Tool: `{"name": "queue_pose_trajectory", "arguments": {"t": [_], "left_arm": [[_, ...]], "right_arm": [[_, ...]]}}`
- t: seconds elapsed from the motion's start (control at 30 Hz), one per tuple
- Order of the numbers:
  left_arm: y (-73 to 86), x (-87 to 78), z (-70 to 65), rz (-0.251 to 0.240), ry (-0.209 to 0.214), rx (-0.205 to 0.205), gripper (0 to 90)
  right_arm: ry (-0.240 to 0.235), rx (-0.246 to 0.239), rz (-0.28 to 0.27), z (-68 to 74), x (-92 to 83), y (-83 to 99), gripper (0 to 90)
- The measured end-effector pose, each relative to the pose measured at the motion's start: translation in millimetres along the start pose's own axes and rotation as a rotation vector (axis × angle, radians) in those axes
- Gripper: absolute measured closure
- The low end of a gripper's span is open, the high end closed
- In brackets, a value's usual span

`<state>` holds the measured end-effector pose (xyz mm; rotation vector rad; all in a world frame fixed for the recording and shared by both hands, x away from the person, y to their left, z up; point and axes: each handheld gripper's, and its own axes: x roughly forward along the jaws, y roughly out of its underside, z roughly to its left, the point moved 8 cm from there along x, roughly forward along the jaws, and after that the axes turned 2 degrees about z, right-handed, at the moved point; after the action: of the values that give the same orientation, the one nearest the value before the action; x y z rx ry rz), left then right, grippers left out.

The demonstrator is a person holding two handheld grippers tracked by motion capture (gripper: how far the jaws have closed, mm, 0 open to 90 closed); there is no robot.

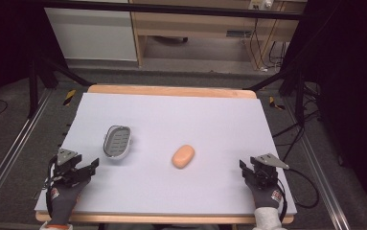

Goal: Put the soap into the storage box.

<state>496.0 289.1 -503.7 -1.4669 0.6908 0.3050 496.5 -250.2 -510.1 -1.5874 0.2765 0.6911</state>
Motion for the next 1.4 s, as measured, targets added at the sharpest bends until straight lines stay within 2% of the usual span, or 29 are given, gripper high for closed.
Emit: {"name": "queue_pose_trajectory", "arguments": {"t": [0.2,0.33,0.6,0.7,0.73,1.03,1.4], "left_arm": [[-6.1,-6.4,-7.9,-0.028,0.024,-0.008,30.3],[-5.3,-6.1,-14.2,-0.018,0.043,0.001,29.2],[-9.8,-7.3,-36.7,-0.008,0.086,0.042,27.7],[-10.5,-6.8,-41.3,-0.005,0.096,0.055,27.5],[-11.6,-6.3,-46.7,-0.002,0.104,0.069,27.3],[-15.5,-5.9,-66.7,0.005,0.143,0.098,25.7],[-21.1,-5.2,-81.7,0.013,0.165,0.133,23.5]], "right_arm": [[-0.013,-0.013,-0.004,2.1,-0.4,1.3,49.5],[-0.016,-0.015,0.007,2.0,1.0,3.1,49.2],[-0.011,-0.025,0.018,4.5,1.5,5.3,46.8],[-0.012,-0.03,0.023,5.2,2.0,6.0,46.2],[-0.006,-0.043,0.027,5.4,2.5,6.5,45.6],[0.001,-0.06,0.022,8.7,1.4,5.7,44.2],[0.004,-0.07,0.026,11.0,1.3,4.3,44.1]]}}
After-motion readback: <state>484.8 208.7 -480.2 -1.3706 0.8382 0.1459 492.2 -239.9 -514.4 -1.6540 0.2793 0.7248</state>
